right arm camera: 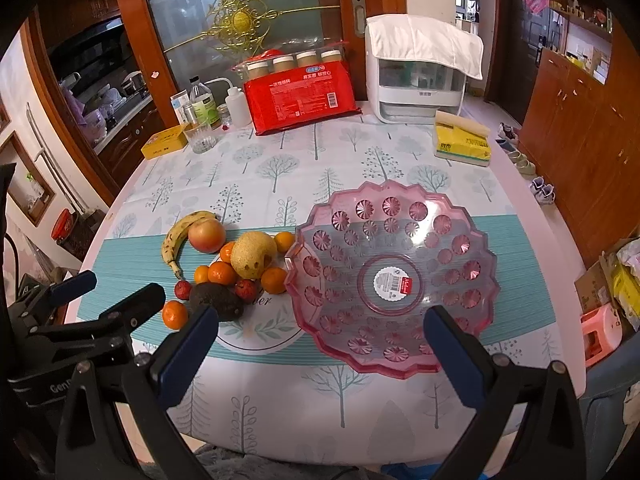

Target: Organize fruits

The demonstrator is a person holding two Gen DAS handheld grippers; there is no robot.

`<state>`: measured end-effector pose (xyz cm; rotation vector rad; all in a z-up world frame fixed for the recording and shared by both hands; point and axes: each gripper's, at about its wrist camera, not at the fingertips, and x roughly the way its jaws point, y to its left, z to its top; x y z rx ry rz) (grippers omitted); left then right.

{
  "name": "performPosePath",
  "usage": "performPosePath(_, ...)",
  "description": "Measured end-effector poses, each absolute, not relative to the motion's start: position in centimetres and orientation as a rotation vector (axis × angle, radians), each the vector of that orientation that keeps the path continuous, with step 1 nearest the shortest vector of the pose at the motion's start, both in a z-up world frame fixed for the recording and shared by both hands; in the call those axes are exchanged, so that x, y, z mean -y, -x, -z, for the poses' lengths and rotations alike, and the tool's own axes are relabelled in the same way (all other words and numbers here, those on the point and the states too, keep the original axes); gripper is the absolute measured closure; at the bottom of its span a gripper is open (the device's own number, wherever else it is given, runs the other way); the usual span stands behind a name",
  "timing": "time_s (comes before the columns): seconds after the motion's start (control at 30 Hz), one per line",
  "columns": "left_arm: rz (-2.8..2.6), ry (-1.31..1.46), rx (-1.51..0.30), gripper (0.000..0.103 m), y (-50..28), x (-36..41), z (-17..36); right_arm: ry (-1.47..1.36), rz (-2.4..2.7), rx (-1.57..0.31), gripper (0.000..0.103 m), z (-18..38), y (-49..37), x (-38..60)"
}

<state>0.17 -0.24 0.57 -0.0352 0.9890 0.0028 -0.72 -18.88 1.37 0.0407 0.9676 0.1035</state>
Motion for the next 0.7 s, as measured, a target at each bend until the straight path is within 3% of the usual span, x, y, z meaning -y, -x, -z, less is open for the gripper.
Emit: performPosePath(0.7, -0.030, -0.003, -0.900, 0.001, 2.6, -1.3, -3.4, -0.010, -0.035, -0.899, 0.000, -4.7, 2.9, 19.6)
